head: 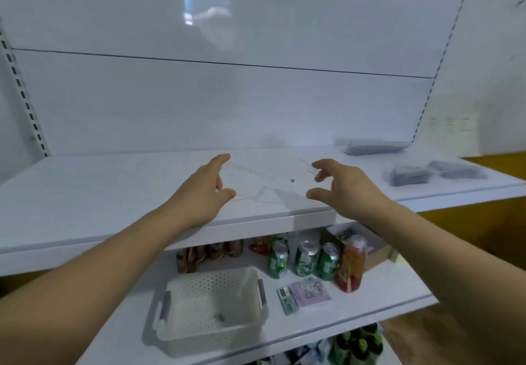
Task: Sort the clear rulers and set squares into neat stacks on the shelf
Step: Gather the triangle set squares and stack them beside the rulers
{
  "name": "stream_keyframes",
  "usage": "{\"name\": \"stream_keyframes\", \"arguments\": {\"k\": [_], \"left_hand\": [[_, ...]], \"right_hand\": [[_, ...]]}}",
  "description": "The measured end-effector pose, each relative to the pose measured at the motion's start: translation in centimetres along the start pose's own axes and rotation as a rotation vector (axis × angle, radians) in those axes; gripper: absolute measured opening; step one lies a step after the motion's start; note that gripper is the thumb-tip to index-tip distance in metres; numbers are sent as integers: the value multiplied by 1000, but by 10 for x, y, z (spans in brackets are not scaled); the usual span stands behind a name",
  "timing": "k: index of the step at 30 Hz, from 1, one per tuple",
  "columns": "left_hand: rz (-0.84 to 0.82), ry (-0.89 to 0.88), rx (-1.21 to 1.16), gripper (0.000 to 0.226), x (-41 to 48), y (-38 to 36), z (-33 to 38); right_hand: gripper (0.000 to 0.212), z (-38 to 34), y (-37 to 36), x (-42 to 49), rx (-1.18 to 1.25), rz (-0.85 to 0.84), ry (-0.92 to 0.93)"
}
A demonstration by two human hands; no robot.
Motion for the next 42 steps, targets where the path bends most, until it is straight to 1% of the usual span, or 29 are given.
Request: {"name": "stream_keyframes", "arguments": {"k": [4, 7, 11, 17, 21, 24, 28, 33, 39, 42], "left_hand": [[11, -29, -37, 78, 20, -35, 76], [16, -31, -86, 77, 38, -67, 133], [15, -45, -102, 73, 60, -110, 204], [68, -87, -71, 75, 91, -149, 289], [43, -145, -21, 77, 114, -171, 331], [15, -164, 23, 78, 136, -186, 351], [-31, -166, 105, 78, 172, -205, 362], [-119, -145, 169, 77, 209, -222, 371], [-164, -65, 206, 75, 221, -233, 368], [-161, -16, 196, 73, 218, -236, 369]], "right_hand": [[58, 64, 56, -24, -43, 70, -42], [56, 120, 98, -39, -22, 101, -65], [51, 193, 152, -65, 6, 156, -151], [51, 274, 221, -83, 19, 219, -233], [52, 316, 240, -75, 34, 268, -279], [52, 340, 244, -59, 54, 264, -289], [51, 364, 248, -27, -19, 201, -259], [50, 389, 246, 9, -59, 69, -261], [48, 406, 240, 39, -54, -61, -228], [48, 415, 237, 50, -45, -116, -201]]}}
Point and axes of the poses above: each hand's wrist, its own x-axis towards the middle knuckle, its own y-axis out of the back of the hand, z = x × y, the point moved 7 cm from there along x, towards the middle knuckle, and after that the axes turned 11 degrees about x, right-handed, at the moved point
